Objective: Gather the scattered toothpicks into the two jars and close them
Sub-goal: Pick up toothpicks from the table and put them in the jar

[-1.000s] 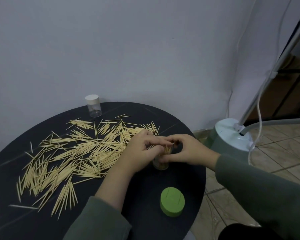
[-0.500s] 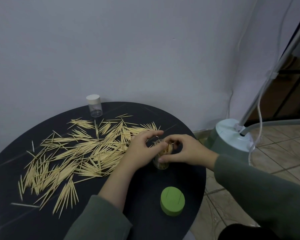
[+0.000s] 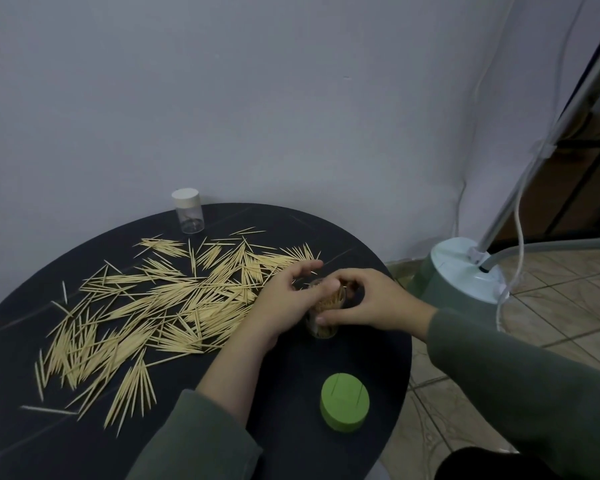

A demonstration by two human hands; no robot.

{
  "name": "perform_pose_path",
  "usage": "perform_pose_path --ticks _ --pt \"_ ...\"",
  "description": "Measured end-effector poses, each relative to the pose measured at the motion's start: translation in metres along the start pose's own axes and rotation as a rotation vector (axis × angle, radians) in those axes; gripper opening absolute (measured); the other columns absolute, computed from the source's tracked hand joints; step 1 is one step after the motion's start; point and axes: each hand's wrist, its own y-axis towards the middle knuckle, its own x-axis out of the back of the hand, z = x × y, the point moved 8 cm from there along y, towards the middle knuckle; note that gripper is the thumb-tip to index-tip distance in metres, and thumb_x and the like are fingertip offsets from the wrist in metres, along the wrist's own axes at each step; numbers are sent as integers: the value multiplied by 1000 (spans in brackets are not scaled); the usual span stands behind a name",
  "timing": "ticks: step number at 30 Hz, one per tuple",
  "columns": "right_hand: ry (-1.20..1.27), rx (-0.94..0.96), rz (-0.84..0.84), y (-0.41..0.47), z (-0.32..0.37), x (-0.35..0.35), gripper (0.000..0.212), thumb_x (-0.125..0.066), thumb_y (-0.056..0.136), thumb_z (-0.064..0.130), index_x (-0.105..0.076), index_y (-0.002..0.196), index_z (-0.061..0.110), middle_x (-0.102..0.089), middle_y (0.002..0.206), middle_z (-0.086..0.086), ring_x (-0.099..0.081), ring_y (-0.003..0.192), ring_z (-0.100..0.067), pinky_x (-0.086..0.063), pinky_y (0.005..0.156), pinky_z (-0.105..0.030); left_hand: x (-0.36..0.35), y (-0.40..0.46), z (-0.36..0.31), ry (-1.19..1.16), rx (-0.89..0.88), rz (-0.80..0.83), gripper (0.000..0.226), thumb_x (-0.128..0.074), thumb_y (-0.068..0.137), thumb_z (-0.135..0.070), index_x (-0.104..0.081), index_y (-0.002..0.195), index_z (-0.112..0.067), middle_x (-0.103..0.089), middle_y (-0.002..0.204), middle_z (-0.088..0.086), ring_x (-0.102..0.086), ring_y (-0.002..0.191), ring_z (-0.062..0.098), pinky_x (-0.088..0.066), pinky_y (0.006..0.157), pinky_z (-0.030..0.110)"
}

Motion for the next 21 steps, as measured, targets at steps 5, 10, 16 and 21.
perform_pose_path --ticks 5,10,16,21 --pt "-4 21 -6 2 -1 0 70 -64 45 89 -62 101 46 -67 100 22 -60 100 -3 -42 100 -52 3 0 -4 90 -32 -118 48 -74 67 -59 -63 112 -45 -57 126 -10 -51 119 13 -49 95 36" --pt "-50 6 22 5 -3 -2 78 -66 43 88 -61 107 45 -66 104 19 -59 103 -6 -41 102 -47 4 0 -4 68 -16 -75 43 -75 72 -40 -63 114 -45 -55 126 -10 -52 119 16 -51 91 37" --pt "-434 64 173 0 3 2 76 -75 76 43 -36 141 41 -44 134 14 -40 123 -10 -24 108 -37 56 -4 -11 401 -39 -384 17 -61 90 -41 -64 105 -33 -62 102 -14 -55 105 13 -48 89 37" --pt "-514 -16 -49 11 -9 12 44 -61 89 36 -48 132 39 -51 128 13 -48 120 -10 -33 105 -38 48 -4 -1 904 64 -334 45 -66 82 -53 -62 122 -31 -60 120 -4 -46 116 19 -43 96 36"
